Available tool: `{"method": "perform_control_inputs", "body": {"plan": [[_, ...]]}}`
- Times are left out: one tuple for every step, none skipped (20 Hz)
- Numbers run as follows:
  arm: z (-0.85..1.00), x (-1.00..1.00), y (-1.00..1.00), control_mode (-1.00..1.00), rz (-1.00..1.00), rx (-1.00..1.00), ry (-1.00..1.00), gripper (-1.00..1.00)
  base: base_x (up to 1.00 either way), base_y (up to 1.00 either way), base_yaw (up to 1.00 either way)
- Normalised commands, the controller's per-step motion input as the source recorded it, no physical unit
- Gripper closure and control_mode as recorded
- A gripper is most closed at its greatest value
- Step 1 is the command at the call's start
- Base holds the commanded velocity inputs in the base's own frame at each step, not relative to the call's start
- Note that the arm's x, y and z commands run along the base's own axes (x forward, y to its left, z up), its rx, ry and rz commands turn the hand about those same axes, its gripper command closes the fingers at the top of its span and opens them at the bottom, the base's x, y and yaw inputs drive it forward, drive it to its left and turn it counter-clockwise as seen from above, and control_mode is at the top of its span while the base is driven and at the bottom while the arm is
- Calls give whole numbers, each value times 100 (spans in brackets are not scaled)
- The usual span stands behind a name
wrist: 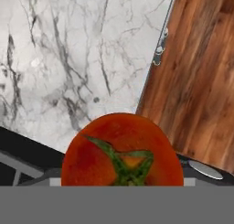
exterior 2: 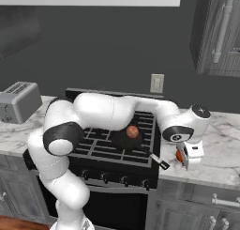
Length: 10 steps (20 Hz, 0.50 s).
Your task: Place the pan on the front right burner on the stove. Then place the tomato and the onion in the pan and turn on the front right burner.
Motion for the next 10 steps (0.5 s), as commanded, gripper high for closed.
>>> {"method": "perform_control_inputs", "body": {"plan": [[39, 0, 76, -100, 0, -14, -15, 100, 0, 0, 0], [39, 0, 71, -100, 0, -15, -15, 100, 0, 0, 0], [41, 0, 74, -100, 0, -15, -15, 100, 0, 0, 0], [41, 0, 73, -100, 0, -15, -14, 100, 0, 0, 0], [42, 0, 70, -100, 0, -15, -12, 100, 0, 0, 0], [40, 0, 71, -100, 0, -14, -10, 100, 0, 0, 0], [41, 0, 71, -100, 0, -14, -9, 100, 0, 0, 0], [39, 0, 71, -100, 0, -14, -8, 100, 0, 0, 0], [39, 0, 69, -100, 0, -13, -5, 100, 0, 0, 0], [41, 0, 72, -100, 0, -13, -4, 100, 0, 0, 0]]}}
